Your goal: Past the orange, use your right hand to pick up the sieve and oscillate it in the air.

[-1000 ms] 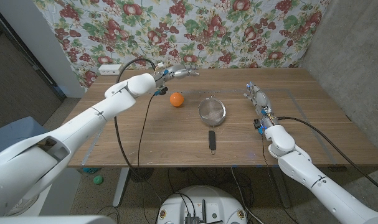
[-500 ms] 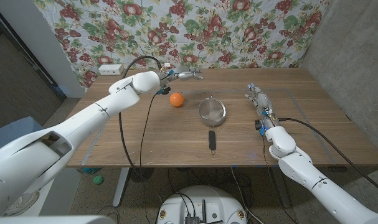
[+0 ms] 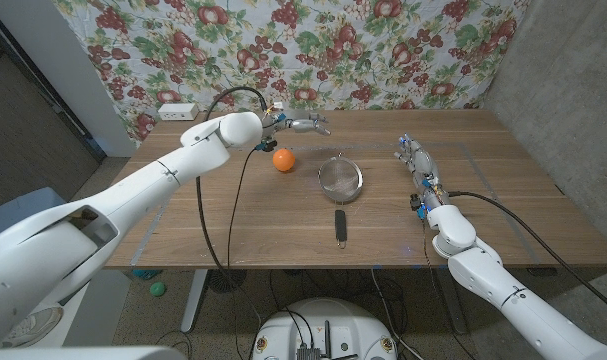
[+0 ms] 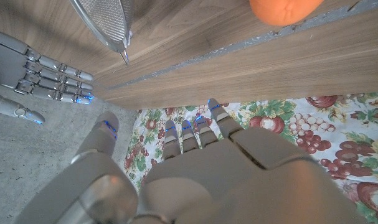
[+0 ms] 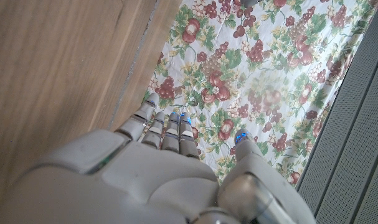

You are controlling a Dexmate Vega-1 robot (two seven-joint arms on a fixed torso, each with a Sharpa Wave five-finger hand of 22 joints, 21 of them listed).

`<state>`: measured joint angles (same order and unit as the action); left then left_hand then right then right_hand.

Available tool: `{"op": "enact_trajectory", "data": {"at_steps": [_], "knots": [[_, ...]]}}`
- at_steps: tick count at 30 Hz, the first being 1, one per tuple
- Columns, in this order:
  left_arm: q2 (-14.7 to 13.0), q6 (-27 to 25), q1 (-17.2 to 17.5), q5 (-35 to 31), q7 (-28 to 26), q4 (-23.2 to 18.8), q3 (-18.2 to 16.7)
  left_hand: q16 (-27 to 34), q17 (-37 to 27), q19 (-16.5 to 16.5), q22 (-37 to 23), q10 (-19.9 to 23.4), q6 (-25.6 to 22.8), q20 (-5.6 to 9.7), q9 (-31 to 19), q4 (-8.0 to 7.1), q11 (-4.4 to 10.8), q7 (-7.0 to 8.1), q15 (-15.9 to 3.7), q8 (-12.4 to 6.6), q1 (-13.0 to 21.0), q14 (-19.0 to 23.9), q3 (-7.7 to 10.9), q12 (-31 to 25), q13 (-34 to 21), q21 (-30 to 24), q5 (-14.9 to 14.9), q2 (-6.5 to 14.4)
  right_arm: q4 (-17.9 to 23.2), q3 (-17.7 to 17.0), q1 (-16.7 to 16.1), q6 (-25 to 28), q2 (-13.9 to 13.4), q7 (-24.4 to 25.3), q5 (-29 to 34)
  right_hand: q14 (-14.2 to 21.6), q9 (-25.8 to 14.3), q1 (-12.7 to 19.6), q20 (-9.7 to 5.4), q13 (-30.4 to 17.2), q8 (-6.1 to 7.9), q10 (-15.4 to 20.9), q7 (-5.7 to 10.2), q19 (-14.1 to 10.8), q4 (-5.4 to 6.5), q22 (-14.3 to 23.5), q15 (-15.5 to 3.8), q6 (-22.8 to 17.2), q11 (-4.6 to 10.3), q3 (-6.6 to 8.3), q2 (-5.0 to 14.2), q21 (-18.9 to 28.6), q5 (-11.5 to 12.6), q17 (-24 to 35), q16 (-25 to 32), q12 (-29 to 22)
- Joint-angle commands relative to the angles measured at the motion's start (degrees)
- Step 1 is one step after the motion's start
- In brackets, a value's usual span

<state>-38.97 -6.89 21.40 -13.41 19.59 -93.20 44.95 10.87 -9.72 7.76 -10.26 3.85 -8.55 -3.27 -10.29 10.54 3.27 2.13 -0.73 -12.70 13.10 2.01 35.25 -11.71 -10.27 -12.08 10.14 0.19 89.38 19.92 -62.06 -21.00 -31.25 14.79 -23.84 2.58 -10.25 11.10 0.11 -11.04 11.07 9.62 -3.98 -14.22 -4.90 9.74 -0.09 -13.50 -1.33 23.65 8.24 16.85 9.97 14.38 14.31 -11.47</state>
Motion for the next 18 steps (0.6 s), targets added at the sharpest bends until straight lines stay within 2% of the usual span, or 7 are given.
{"op": "enact_trajectory", "data": {"at_steps": [1,8,11,15,18], "knots": [[0.0,-3.2,-1.2,-5.5,1.4,-2.6,2.0,0.8,-0.2,2.8,-0.1,5.8,-5.2,0.45,-0.1,0.00,0.57,-0.11,-0.89,-1.61,3.8,4.4,0.26,-1.4,-0.3,-0.6,-0.2,-1.5,0.1,-0.2,-0.5,-0.6,0.1,0.1,-0.1,0.4,-0.2,0.0,-0.16,-0.3,-0.02,0.4,-0.15,-0.3,-0.23,0.2,-0.23,-0.5,-0.10,-0.03,0.36,-0.1,0.3,0.0,0.0,0.0],[0.2,-5.7,-1.9,-8.8,2.6,-4.1,3.0,1.7,-0.3,7.6,-0.2,12.9,-12.2,0.68,0.0,-0.21,1.08,-0.07,-2.44,-2.74,8.1,12.7,-0.08,-2.1,-0.3,-1.4,-0.3,-2.4,0.2,-0.3,-0.9,-1.0,0.0,0.2,0.2,0.4,-0.2,0.0,-0.16,-0.3,-0.02,0.5,-0.19,-0.4,-0.23,0.2,-0.22,-0.6,-0.12,-0.04,0.36,-0.2,0.3,0.0,0.0,0.0],[0.3,-6.9,-2.4,-10.4,3.5,-4.6,3.6,2.1,-0.3,9.3,-0.3,15.7,-15.2,1.02,0.0,-0.14,1.36,-0.16,-3.67,-3.04,9.8,16.4,-0.32,-2.4,-0.4,-1.7,-0.3,-2.8,0.4,-0.4,-1.0,-1.0,0.0,0.3,0.2,0.4,-0.2,0.0,-0.14,-0.3,-0.02,0.5,-0.17,-0.4,-0.23,0.2,-0.21,-0.6,-0.15,-0.04,0.36,-0.3,0.3,0.0,0.0,0.0],[0.6,-7.7,-2.8,-11.1,4.6,-4.8,3.9,2.5,-0.4,10.6,-0.4,18.0,-16.6,1.60,0.0,-0.02,1.76,-0.05,-4.52,-2.88,11.5,19.5,-0.63,-2.5,-0.4,-1.9,-0.3,-3.3,0.5,-0.5,-1.1,-1.0,0.0,0.3,0.1,0.4,-0.2,0.0,-0.13,-0.3,-0.02,0.5,-0.22,-0.4,-0.23,0.2,-0.21,-0.6,-0.12,-0.04,0.36,-0.3,0.3,0.0,0.0,0.0],[1.0,-8.1,-3.4,-11.7,5.4,-4.5,4.2,2.6,-0.5,10.8,-0.4,19.4,-18.2,1.84,0.0,-0.09,1.24,-0.08,-4.80,-3.03,12.3,20.7,-1.02,-2.6,-0.4,-1.8,-0.4,-3.9,0.5,-0.5,-1.2,-1.2,0.0,0.2,0.2,0.4,-0.2,-0.1,-0.13,-0.3,-0.01,0.5,-0.16,-0.5,-0.23,0.2,-0.18,-0.6,-0.03,-0.05,0.37,-0.4,0.3,0.0,0.0,0.0]]}}
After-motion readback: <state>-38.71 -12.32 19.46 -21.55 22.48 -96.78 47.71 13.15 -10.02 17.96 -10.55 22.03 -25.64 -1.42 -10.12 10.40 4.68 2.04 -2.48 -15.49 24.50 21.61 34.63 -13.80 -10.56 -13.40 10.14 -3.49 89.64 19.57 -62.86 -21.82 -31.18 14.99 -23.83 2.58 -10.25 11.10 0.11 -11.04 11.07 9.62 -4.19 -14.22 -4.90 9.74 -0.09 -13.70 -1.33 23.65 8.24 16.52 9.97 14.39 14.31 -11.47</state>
